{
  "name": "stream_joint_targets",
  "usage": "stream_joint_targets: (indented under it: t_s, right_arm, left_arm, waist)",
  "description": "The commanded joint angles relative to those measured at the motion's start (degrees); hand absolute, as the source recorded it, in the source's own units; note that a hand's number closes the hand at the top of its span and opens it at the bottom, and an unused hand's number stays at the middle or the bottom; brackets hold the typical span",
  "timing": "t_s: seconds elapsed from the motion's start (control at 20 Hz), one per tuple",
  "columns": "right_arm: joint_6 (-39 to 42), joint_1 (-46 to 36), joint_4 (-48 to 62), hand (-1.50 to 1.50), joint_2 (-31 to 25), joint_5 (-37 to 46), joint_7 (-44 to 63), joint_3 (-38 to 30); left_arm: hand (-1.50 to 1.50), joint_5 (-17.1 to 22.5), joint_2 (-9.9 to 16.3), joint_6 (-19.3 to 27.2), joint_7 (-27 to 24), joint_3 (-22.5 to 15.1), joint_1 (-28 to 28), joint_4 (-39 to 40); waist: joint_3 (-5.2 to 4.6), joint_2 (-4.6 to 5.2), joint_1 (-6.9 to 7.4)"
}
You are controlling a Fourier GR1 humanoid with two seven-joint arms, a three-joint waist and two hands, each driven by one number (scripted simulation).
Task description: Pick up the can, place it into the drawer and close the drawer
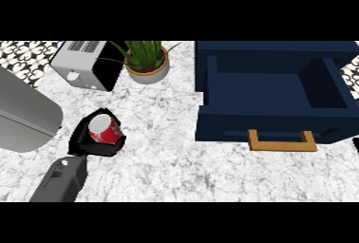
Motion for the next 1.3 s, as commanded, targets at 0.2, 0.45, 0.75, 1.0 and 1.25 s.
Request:
stream_joint_targets:
  t_s: [0.2,0.45,0.75,1.0,1.25]
  right_arm:
    - [-0.8,-1.7,-1.6,-1.5,0.3,0.7,2.3,0.7]
    - [-0.7,-0.7,-2.8,-1.5,0.3,-0.7,2.5,-0.5]
    - [-0.4,-1.7,-2.8,-1.5,-0.1,-0.5,2.7,-1.2]
    - [0.1,-1.8,-2.8,-1.5,-0.2,-1.5,3.9,-1.0]
    - [-1.4,0.9,-2.9,-1.5,0.9,1.4,0.8,2.5]
  left_arm:
    - [1.5,2.4,-5.2,14.8,16.2,0.0,2.7,-22.5]
    - [1.5,-1.3,-9.1,20.9,25.1,-6.3,4.8,-38.2]
    - [1.5,-4.7,-9.3,24.5,37.0,-9.2,-1.8,-44.0]
    - [1.5,-5.8,-10.6,27.6,44.2,-10.3,-15.5,-37.9]
    - [1.5,-5.8,-10.8,35.9,45.0,-15.8,-24.1,-32.5]
  waist:
    - [-0.02,0.08,-0.63]
    - [0.0,-0.1,-0.37]
    - [-0.06,0.26,-1.31]
    - [-0.06,0.35,-1.79]
    - [-0.06,0.42,-2.23]
